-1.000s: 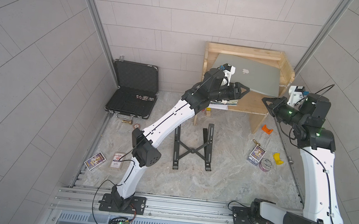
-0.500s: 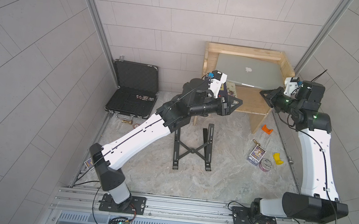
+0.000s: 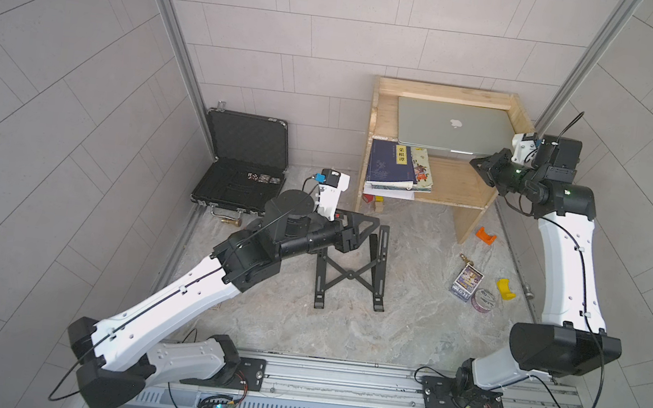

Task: Close the laptop lid and set it aside
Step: Place the laptop on the shelf, then reset both arms

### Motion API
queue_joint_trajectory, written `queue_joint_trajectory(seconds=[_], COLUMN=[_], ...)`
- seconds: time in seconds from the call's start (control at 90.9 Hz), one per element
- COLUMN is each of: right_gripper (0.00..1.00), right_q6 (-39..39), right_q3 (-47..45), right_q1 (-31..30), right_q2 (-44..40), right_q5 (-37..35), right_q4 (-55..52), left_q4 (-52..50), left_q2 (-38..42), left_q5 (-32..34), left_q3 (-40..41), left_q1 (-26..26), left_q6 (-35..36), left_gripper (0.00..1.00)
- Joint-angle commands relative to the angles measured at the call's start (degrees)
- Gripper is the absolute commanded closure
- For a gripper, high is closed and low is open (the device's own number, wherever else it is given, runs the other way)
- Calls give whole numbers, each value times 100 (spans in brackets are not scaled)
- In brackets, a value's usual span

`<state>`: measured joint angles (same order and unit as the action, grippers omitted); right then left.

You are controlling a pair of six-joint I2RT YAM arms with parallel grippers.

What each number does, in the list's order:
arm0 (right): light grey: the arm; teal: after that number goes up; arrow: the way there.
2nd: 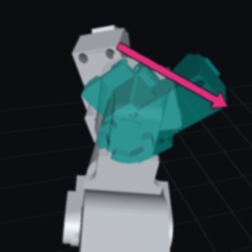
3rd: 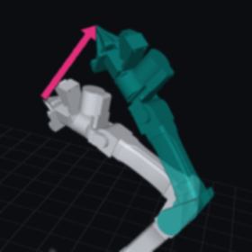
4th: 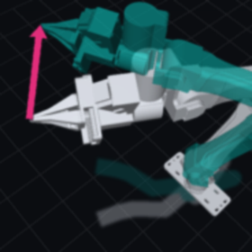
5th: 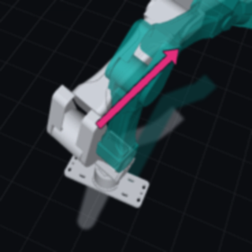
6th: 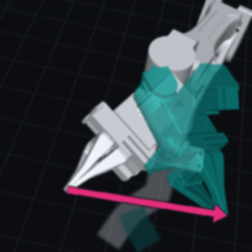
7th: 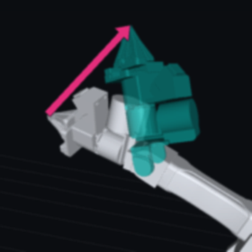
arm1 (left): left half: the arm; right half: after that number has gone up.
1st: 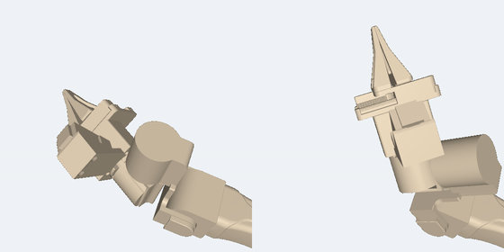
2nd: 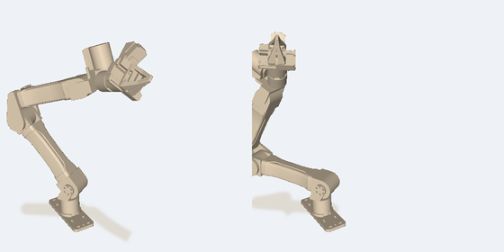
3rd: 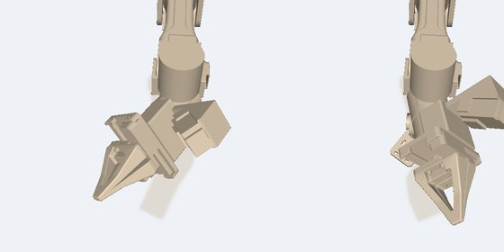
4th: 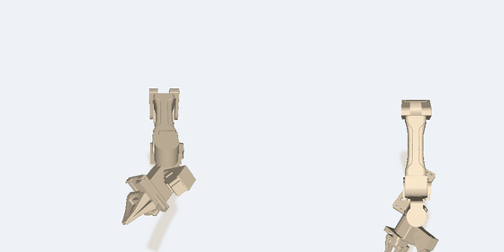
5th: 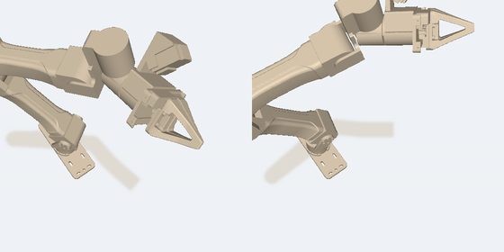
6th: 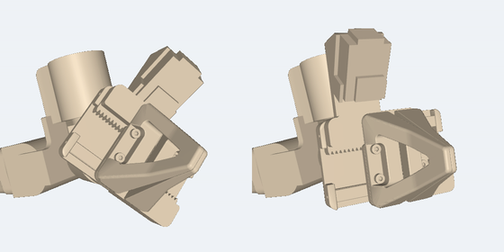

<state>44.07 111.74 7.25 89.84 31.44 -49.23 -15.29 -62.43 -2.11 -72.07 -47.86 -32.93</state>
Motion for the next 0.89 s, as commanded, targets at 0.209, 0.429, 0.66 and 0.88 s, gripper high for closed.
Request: queue_joint_trajectory(seconds=[0.209, 0.429, 0.66, 0.88], right_gripper=[100, 67, 31, 1], right_q6=[-325, -567, -1331, -1543], right_q3=[524, -792, -2516, -5062], right_q1=[80, 76, -201, -345], right_q2=[255, -773, -2306, -4073], right_q5=[58, 120, -261, -2290], right_q4=[-140, 563, 1031, 1801], left_q4=[-689, -1292, -1919, -2952], left_q2=[902, 1312, 1678, 2075], left_q5=[650, 1329, 2529, 3976], left_q3=[421, 482, 536, 557], left_q1=[88, 120, 132, 127], left_q6=[119, 263, 622, 899], left_gripper=[43, 27, 1, 2])
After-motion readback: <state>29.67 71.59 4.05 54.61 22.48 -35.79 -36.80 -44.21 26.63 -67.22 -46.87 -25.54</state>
